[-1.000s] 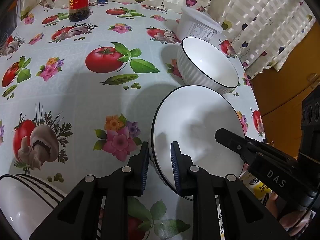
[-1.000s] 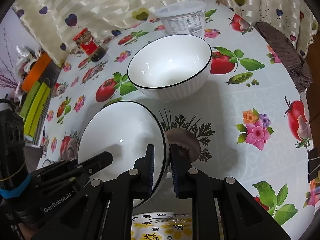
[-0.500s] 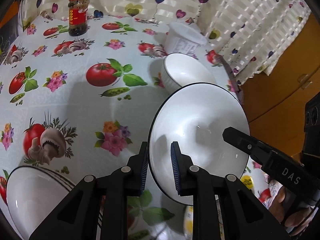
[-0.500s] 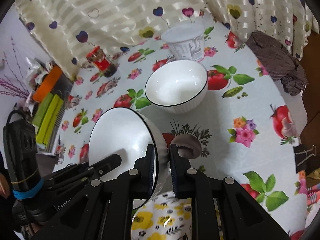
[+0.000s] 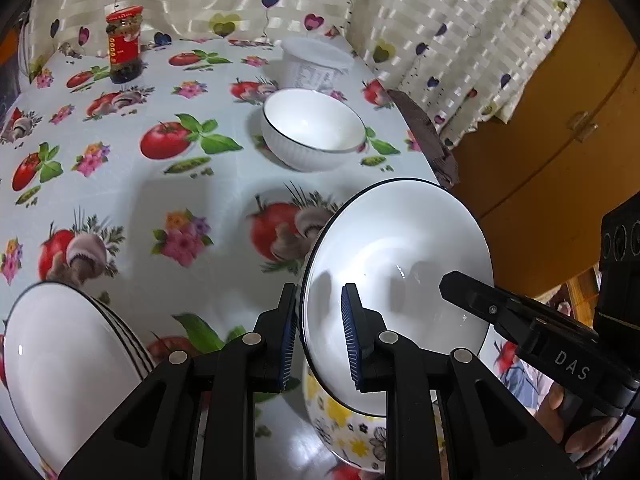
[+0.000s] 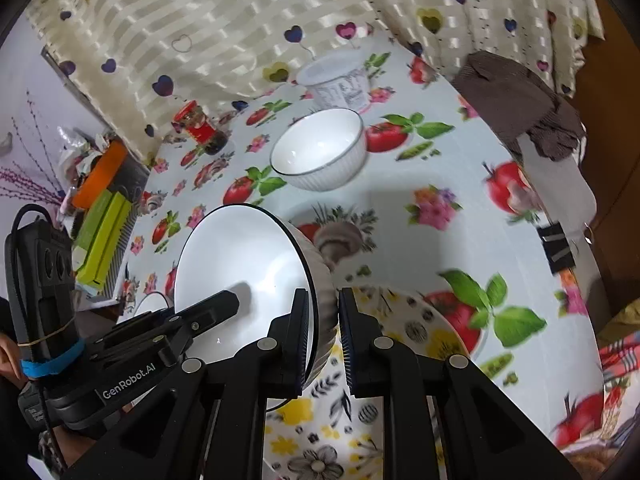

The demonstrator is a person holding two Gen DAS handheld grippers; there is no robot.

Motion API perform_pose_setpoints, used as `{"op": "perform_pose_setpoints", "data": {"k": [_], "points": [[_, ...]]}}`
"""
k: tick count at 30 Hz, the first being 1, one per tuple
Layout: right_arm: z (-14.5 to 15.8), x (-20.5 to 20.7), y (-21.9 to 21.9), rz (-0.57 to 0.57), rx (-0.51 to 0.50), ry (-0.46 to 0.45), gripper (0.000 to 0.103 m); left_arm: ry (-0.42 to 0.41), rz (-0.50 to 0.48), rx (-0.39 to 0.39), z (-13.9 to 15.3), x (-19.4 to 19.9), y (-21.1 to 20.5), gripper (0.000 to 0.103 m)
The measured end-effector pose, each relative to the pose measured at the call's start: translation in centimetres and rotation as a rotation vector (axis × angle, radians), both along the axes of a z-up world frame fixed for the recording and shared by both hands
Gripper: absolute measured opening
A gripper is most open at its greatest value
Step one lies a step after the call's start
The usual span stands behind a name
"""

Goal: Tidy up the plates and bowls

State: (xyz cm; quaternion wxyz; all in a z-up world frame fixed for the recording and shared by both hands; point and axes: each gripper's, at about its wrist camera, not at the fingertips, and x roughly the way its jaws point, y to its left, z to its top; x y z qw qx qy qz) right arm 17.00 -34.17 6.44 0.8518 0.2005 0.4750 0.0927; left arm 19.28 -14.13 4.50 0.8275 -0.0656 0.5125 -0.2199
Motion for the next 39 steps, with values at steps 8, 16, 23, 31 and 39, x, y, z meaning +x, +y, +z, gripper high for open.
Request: {"op": "perform_pose_setpoints", "data": {"k": [8,16,23,31,39], "points": [[-1.0,-2.6,-1.1,-0.030,0.004,0.013,0.015,0.008,-0.029,0.003,-0.8,-2.0,-1.3,0.022],[-1.9,-4.7,-1.8,-0.044,-0.003,0.023,0.015,0.020,-0.056,0.024,-2.1,-3.5,-2.3,0.022],[-2.9,-5.5,-2.1,-0.048,-0.003,0.045,0.015,0.024,-0.076,0.061,-3.0,-4.4,-3.0,0.022],[-4.1,-5.7,-2.6,-0.055,-0.003,0.073,0.015,0.029,-0.095,0.095,-3.7,-4.9,-3.9,0.022],[-4.6,-5.8,-2.9,-0.056,-0.012,0.079,0.015,0.017,-0.103,0.127,-4.1,-5.1,-4.6,0.022]]}}
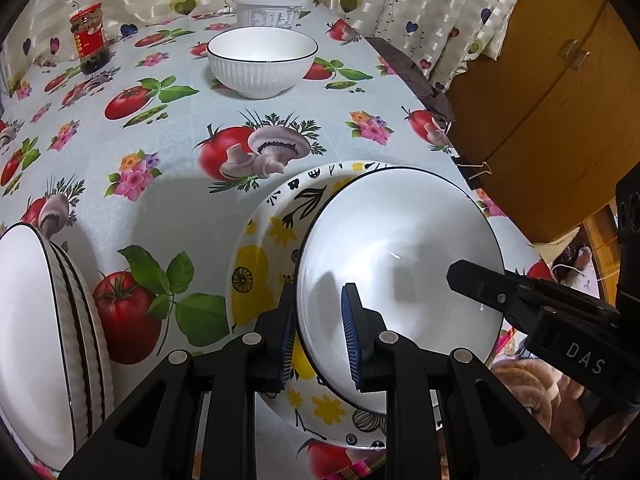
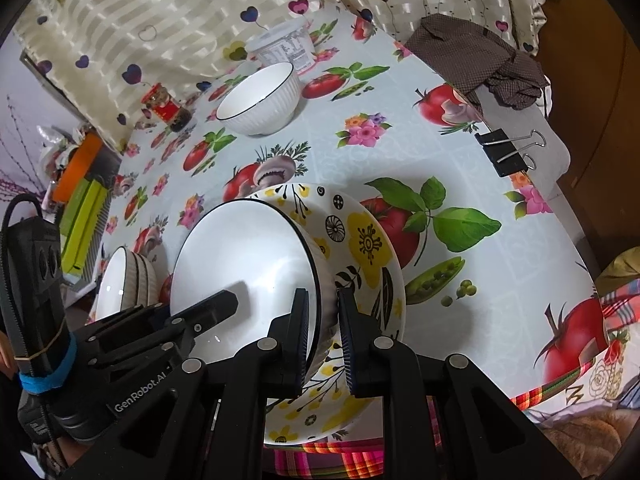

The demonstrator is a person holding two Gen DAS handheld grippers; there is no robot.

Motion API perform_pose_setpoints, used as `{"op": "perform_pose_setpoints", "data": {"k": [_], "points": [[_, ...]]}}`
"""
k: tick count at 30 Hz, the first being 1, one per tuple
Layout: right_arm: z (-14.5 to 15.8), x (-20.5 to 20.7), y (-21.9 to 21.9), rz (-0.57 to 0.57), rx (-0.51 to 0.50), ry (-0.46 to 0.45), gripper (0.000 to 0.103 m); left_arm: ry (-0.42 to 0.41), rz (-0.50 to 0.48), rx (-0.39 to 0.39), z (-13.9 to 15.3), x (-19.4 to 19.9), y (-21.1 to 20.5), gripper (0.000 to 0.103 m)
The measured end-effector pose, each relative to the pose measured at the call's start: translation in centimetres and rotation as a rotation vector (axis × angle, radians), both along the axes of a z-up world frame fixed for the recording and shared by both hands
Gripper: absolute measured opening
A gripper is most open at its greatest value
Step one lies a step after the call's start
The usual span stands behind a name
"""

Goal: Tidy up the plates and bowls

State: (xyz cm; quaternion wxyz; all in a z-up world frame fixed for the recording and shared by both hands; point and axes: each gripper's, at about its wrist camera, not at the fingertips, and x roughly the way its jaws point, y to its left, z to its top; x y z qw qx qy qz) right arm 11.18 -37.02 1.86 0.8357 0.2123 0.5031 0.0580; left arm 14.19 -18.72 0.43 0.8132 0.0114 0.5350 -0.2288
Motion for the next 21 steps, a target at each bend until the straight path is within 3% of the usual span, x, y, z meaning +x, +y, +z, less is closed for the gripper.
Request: {"op": "perform_pose_setpoints", "data": {"k": [10,21], "points": [[-0.16,0.10,0.54,0.015,-0.060,-0.033,0.018,-0.060,-0.013,0.045,-0.19,-0.41,-0.61,0.022],[-0.21,0.30,0.72,0.013,-0.081,-0.067,0.019,-0.064,-0.019,0.028,-0.42,-0.13,-0.56,0.024]]}}
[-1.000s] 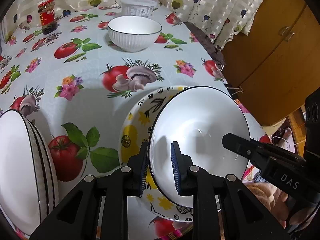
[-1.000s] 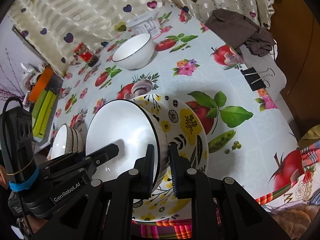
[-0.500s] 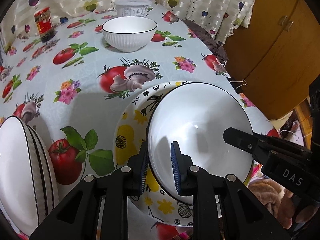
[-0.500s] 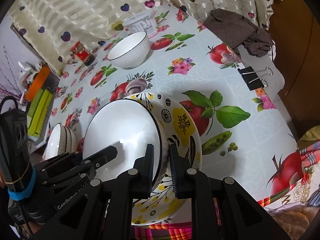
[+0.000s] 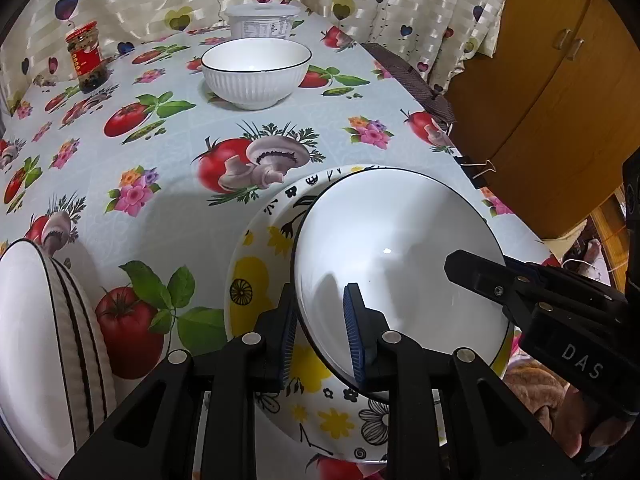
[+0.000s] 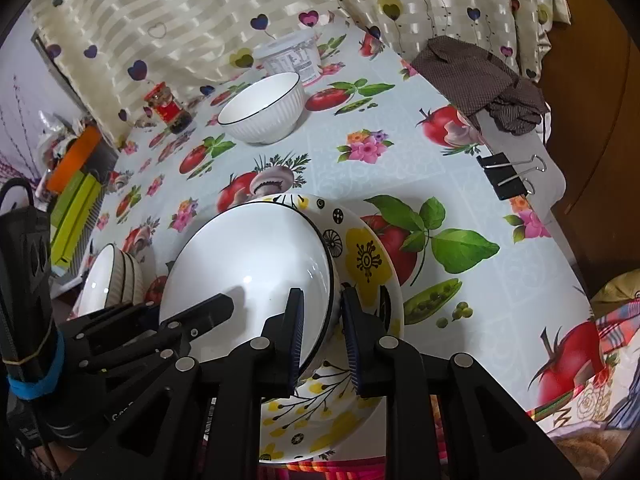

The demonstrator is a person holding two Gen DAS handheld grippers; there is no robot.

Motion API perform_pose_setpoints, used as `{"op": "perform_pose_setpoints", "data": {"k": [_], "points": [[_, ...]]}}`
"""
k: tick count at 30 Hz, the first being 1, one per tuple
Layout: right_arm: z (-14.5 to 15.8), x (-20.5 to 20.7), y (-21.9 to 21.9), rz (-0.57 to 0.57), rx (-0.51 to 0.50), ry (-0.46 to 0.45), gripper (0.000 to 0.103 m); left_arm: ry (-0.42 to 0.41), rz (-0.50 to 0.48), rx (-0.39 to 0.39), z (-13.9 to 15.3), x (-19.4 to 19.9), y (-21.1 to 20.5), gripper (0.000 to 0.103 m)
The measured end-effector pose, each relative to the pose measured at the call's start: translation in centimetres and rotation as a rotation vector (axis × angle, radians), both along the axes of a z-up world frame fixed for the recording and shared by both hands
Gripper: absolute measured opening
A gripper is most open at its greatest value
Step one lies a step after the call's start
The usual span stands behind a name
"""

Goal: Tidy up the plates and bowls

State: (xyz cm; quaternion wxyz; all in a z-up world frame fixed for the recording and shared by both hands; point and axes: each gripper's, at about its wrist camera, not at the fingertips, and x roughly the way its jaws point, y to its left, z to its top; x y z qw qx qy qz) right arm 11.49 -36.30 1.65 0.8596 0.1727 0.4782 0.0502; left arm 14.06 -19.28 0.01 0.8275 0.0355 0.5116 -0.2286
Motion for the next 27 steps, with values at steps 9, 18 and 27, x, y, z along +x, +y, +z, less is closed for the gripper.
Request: {"op": "perform_pose_setpoints", "data": {"k": [9,18,27], "points": [[0.7,0.1,-0.3,0.026,-0.008,-0.040,0.028,-0.019,-0.029,-0.021,0.5,0.3,0.3,0.025],[1.8,0.3,-0.7,0.037,-0.027,-0.106,0.046,-0.076,-0.062,-0.036,2.2,0.6,0.9,0.025],[4.1,1.4,-0.6,0.036,-0.101,-0.244,0.057,-0.172,-0.037,-0.018,4.4,2.6,2.0,0.025]]}}
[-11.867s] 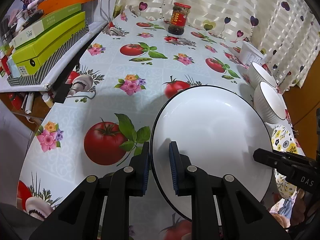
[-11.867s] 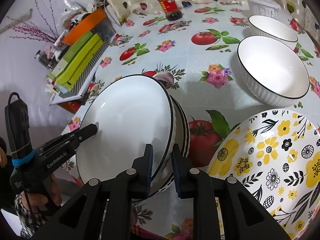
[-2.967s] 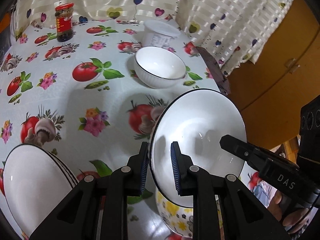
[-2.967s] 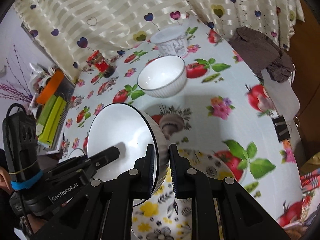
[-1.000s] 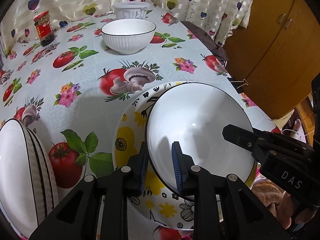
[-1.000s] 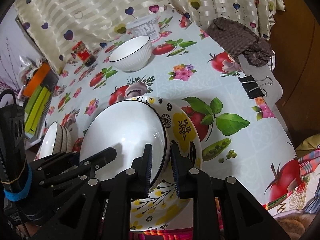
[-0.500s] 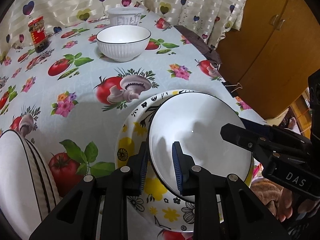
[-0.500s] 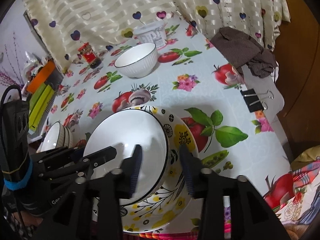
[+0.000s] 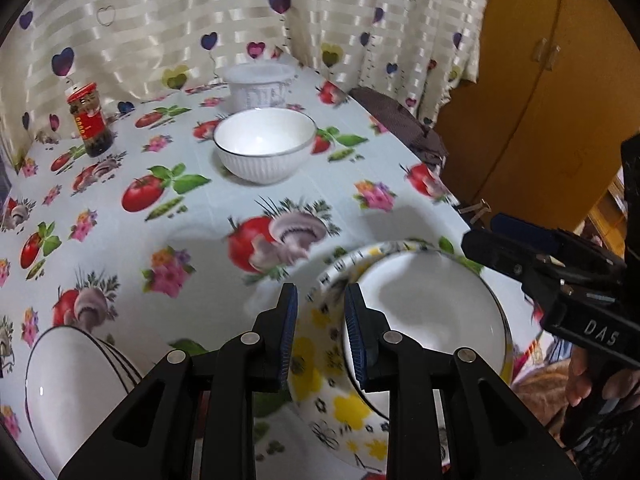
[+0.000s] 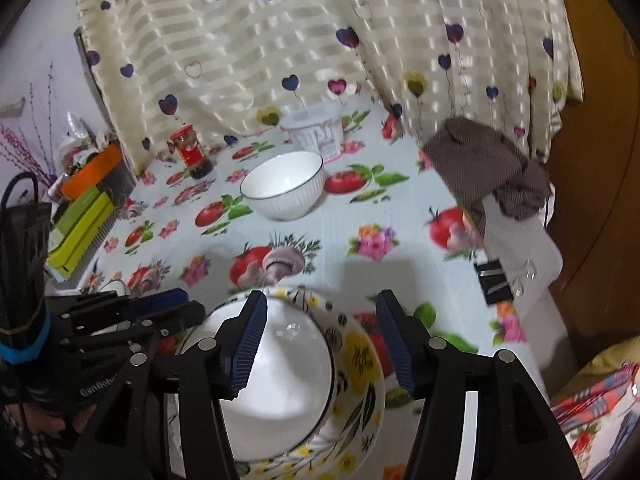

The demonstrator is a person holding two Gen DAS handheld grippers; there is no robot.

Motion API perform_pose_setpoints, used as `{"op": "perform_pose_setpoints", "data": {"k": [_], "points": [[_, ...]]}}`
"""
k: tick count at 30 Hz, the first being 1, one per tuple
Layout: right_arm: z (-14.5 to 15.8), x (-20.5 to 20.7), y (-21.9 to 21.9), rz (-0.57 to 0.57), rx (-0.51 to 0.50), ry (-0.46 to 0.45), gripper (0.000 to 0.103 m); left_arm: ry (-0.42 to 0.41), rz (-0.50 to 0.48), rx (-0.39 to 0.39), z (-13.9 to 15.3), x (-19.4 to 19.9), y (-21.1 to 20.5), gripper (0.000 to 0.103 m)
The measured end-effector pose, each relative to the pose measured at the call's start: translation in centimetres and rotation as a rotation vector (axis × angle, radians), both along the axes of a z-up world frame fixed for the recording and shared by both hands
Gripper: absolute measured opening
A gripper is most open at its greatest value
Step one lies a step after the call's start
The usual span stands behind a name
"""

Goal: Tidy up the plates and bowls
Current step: 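Move both tools toward the white bowl beside the plastic tub, then grasp the white bowl rim with both tools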

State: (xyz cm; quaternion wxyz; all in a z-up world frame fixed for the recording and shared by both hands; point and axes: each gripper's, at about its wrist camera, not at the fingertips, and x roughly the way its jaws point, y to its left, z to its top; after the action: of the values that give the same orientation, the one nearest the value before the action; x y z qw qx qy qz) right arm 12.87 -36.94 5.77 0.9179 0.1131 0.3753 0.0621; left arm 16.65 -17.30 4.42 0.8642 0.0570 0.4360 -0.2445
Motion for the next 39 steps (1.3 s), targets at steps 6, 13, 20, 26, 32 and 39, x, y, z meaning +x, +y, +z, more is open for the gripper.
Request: {"op": "perform_pose_setpoints", "data": {"k": [6,13,20,26,32,39], "points": [[-0.4,2.7,-0.5,-0.031,0.035,0.096,0.057,-0.041,0.064,0.030,0.6,1.5,0.8,0.025],[-0.6,5.5,-0.8,-0.058,0.009,0.105,0.057,-0.030,0.103,0.048,0.7,4.6,1.6,0.025],[0.3,9.4,-0.6,-0.022,0.020,0.096,0.057,0.023,0.143,0.024,0.8,9.0,2.5,0.025],[-0.5,13.2,-0.4,-0.003,0.051,0.138,0.057,0.048,0.159,0.001,0.5,12.8,2.5,0.025],[-1.5,16.8,-0.1,-0.002,0.063,0.173,0.057,0.048,0.165,0.024,0.1,16.4,2.2,0.025],[-2.1,20.2,0.4,0.012,0.047,0.186,0.057,0.102,0.166,0.008,-0.9,19.9,1.7,0.025]]}}
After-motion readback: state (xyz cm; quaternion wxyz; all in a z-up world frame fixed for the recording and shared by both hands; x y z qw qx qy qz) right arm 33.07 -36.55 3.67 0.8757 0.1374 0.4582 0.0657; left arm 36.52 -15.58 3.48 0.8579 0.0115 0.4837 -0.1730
